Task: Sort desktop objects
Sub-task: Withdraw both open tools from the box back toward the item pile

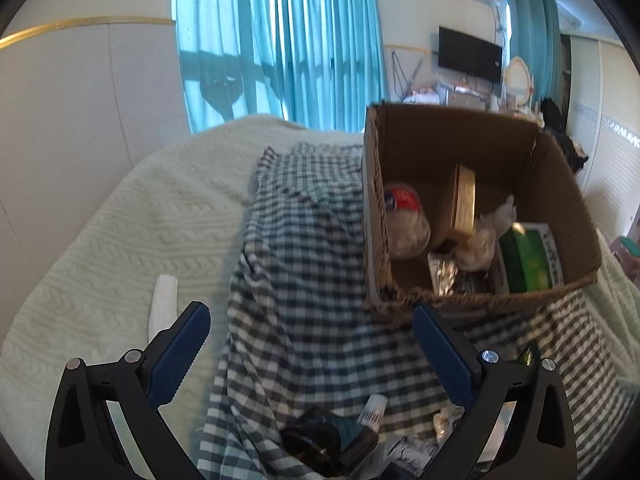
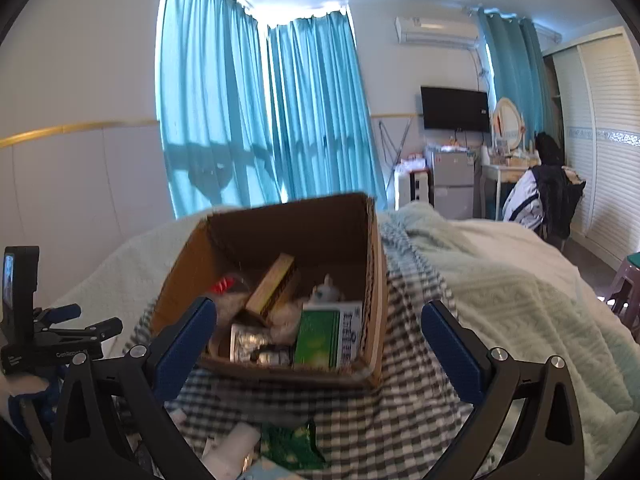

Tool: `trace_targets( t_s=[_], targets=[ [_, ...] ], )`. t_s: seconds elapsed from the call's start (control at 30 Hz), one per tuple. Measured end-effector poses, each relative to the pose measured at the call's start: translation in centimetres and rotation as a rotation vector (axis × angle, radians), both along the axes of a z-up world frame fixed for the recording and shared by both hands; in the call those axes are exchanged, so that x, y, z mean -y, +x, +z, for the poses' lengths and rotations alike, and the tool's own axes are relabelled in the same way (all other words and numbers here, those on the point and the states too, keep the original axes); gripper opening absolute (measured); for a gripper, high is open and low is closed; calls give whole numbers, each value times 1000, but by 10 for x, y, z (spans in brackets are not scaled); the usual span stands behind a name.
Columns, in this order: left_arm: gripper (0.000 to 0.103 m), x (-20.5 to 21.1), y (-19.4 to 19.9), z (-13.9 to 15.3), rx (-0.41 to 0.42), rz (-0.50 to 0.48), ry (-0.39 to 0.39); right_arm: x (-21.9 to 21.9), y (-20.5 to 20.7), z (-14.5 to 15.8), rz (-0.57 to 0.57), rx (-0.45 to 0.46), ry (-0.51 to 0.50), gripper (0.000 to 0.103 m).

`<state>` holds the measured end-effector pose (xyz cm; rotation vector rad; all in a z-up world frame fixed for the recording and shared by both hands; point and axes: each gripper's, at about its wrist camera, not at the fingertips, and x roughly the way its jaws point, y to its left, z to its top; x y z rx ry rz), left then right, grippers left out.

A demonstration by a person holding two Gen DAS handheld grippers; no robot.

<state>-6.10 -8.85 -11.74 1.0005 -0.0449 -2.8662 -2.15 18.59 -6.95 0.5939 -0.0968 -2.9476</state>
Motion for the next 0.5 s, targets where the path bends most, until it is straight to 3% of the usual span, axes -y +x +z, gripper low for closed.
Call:
trace_targets(
  t_s=[0.27,0.5],
  targets=[
    [103,2,-11,-27,171,-21,9,21,-20,-41,36,193,77,103],
    [103,-5,-21,-61,322,-42,-37,34,-32,-68,104,338,106,103]
  ],
)
